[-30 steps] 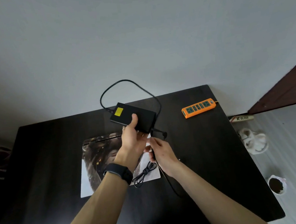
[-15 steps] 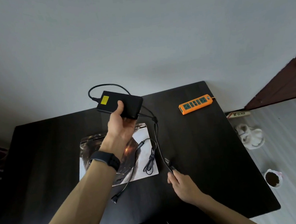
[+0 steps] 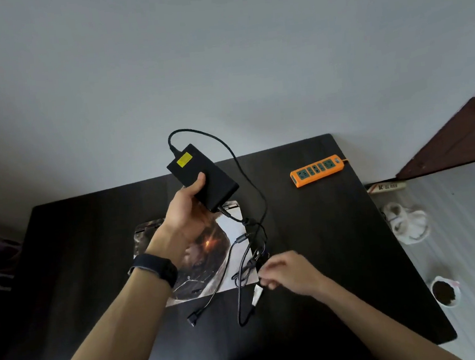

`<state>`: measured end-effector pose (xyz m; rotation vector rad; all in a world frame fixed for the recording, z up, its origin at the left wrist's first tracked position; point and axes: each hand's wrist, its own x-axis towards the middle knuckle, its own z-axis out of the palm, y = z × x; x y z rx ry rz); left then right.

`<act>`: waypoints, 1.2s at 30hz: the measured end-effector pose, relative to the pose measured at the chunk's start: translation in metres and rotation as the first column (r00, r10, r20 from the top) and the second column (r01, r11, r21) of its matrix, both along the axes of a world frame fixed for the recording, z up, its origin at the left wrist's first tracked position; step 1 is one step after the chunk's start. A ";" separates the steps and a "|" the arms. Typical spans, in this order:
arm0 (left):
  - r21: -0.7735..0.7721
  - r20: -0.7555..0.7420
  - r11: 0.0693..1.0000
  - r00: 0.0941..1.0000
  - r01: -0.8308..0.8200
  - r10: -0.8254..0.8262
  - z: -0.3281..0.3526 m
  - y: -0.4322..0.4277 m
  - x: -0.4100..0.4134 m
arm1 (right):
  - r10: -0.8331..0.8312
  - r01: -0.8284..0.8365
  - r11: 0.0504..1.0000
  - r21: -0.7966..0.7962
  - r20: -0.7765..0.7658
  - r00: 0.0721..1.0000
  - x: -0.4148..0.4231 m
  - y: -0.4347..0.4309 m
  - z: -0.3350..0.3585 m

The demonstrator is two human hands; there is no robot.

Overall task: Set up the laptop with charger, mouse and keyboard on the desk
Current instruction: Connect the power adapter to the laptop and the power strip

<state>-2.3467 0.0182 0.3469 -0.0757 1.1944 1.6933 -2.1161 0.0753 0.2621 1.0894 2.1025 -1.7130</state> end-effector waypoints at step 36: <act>-0.768 -0.393 0.537 0.404 0.350 -0.826 -0.055 -0.056 -0.039 | -0.993 0.609 -0.003 -0.794 -0.069 -0.095 -0.024 0.180 0.092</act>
